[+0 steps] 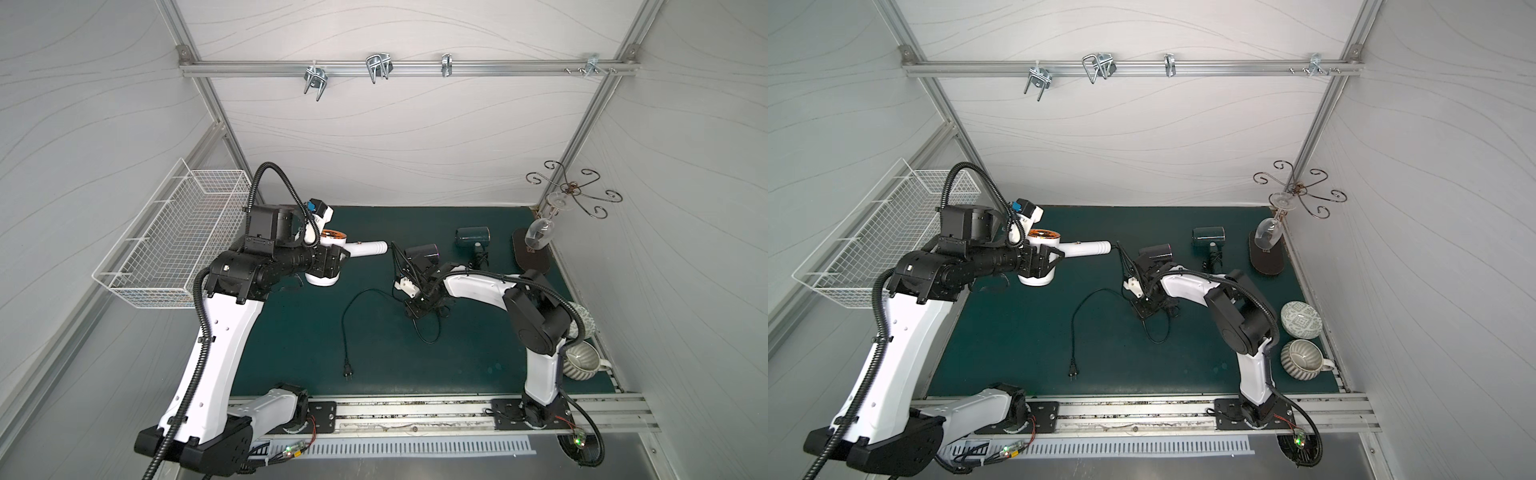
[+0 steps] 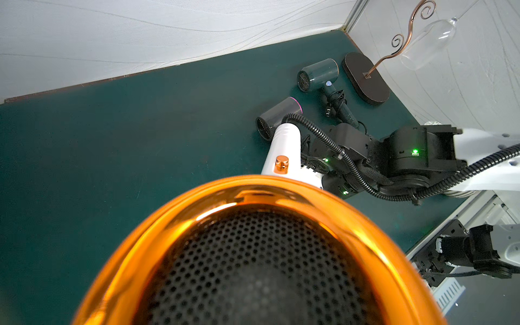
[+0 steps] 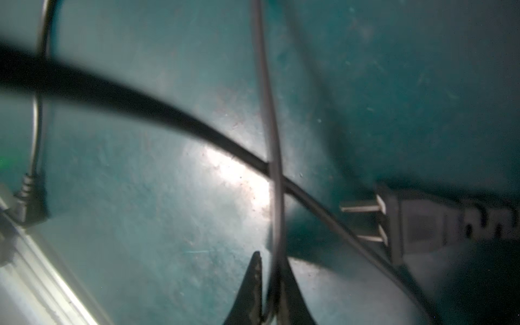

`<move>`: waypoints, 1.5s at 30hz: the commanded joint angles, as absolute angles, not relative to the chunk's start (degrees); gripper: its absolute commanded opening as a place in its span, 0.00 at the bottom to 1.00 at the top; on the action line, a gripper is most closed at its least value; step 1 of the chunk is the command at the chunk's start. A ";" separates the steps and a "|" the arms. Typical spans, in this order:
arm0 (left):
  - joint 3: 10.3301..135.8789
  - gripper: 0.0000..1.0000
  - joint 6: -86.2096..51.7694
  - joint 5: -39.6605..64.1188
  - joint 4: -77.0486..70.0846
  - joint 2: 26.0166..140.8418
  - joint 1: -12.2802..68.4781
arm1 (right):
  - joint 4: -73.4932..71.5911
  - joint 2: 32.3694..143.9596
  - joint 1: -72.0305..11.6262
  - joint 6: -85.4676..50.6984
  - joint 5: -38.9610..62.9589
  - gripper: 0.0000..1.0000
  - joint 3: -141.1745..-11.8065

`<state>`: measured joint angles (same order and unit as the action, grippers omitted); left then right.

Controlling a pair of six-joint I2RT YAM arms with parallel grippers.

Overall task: Wrap the cord around the hair dryer
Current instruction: Wrap the power cord around the hair dryer.

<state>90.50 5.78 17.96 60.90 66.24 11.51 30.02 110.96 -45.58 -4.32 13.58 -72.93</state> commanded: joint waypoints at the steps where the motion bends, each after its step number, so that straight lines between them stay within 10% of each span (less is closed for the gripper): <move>1: 91.24 0.00 6.48 17.72 55.98 64.78 11.27 | 30.70 108.57 -45.50 -4.15 13.04 0.00 -73.75; 45: 92.70 0.00 8.50 0.25 55.38 65.59 8.53 | 55.96 80.79 -31.89 -4.72 14.48 0.00 -109.15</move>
<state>87.48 7.75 3.77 60.97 66.17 8.91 52.31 82.15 -32.12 -4.58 14.37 -107.59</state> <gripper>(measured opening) 0.773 0.065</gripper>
